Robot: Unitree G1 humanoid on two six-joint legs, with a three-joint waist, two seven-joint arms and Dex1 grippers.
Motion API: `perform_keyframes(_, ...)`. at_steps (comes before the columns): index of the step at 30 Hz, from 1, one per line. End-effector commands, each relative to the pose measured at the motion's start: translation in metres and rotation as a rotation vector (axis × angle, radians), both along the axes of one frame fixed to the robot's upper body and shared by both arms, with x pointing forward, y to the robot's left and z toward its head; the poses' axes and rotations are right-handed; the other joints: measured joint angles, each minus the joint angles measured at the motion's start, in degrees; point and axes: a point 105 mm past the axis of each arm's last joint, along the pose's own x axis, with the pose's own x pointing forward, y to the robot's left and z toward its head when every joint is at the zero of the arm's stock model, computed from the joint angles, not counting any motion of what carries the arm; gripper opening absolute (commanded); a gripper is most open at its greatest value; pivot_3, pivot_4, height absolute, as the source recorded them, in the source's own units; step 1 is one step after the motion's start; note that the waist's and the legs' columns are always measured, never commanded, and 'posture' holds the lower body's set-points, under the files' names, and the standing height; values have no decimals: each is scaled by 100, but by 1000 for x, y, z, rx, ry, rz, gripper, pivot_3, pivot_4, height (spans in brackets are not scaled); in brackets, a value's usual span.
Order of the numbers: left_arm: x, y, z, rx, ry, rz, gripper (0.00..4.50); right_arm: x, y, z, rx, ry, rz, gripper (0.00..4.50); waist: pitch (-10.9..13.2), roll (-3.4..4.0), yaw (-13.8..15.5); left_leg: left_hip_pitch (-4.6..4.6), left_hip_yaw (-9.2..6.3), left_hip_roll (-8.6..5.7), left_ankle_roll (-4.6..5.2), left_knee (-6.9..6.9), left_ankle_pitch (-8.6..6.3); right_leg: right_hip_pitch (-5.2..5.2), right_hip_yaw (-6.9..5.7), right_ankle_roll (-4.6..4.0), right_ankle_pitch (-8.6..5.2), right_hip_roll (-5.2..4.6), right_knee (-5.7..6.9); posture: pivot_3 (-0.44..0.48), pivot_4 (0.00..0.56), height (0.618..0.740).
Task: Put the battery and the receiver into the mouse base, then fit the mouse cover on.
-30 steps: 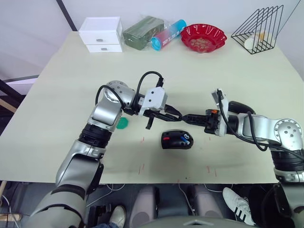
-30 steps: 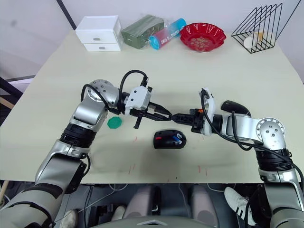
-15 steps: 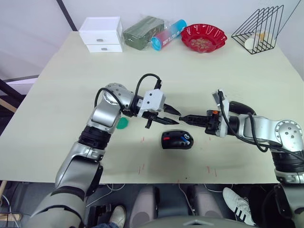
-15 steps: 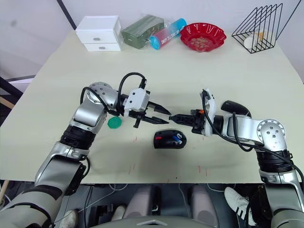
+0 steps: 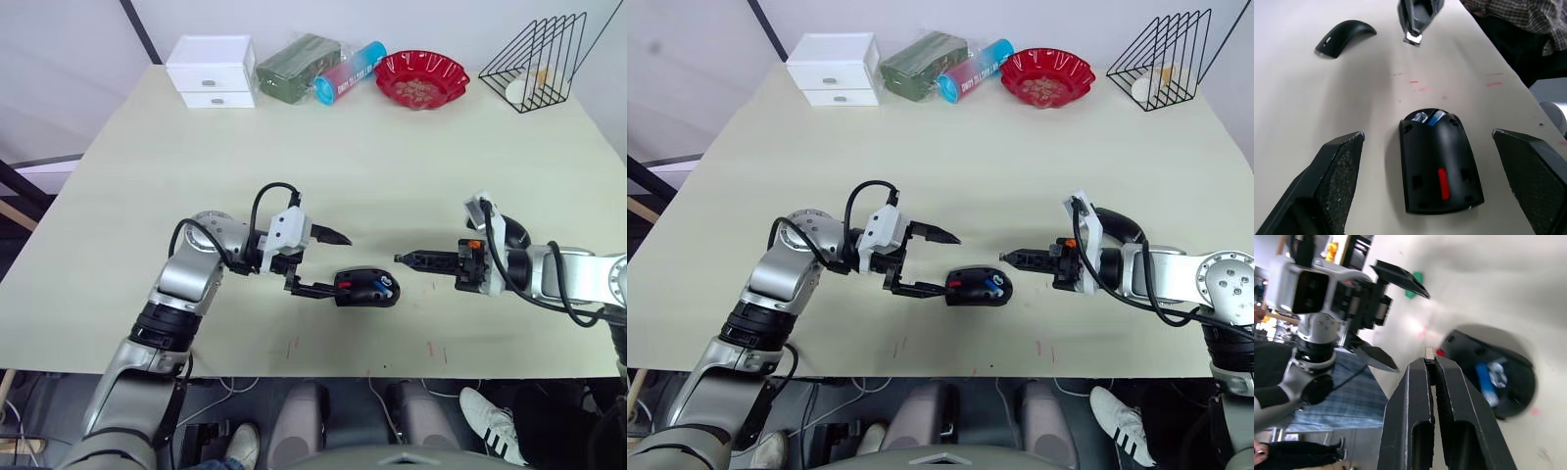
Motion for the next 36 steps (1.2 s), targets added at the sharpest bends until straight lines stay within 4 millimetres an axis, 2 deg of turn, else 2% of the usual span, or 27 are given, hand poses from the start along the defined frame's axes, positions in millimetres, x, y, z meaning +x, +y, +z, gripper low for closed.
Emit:
perform_keyframes(1,-3,-9,-1,2,-24,5,4441,-4,-1,14,27,-100,18,0,0,0,-10,0,0,-2,0,0,0,0,1,0,0,1,-1,0,150,740)
perform_keyframes(5,-2,-16,-6,21,-17,23,4441,-10,0,20,42,-212,50,0,0,0,-17,1,-1,-4,0,0,0,-1,1,0,0,4,0,0,150,740)
perform_keyframes(10,-5,-21,-8,56,-12,-3,4441,-21,-4,33,83,-458,87,0,0,0,5,0,-2,-7,0,0,0,0,-1,0,0,4,-3,0,150,740)
perform_keyframes(16,-2,-26,-13,94,-24,-7,4441,-28,-25,21,-69,-725,178,0,0,0,27,4,-2,-11,0,1,0,2,-2,1,0,5,-2,0,150,740)
perform_keyframes(20,0,-30,-15,114,-36,-9,4441,-25,-33,31,-34,-843,168,0,0,0,10,10,0,-11,-1,2,0,6,0,1,0,6,2,0,150,740)
perform_keyframes(22,0,-31,-16,117,-34,-7,4441,-26,-34,35,9,-877,168,0,0,0,5,15,-2,-10,-1,3,1,7,1,0,0,10,7,0,150,740)
perform_keyframes(36,-1,-38,-31,192,-3,-8,4441,-31,-37,28,14,-921,208,0,0,0,21,19,-2,-11,-3,10,2,9,3,-1,-1,9,23,0,150,740)
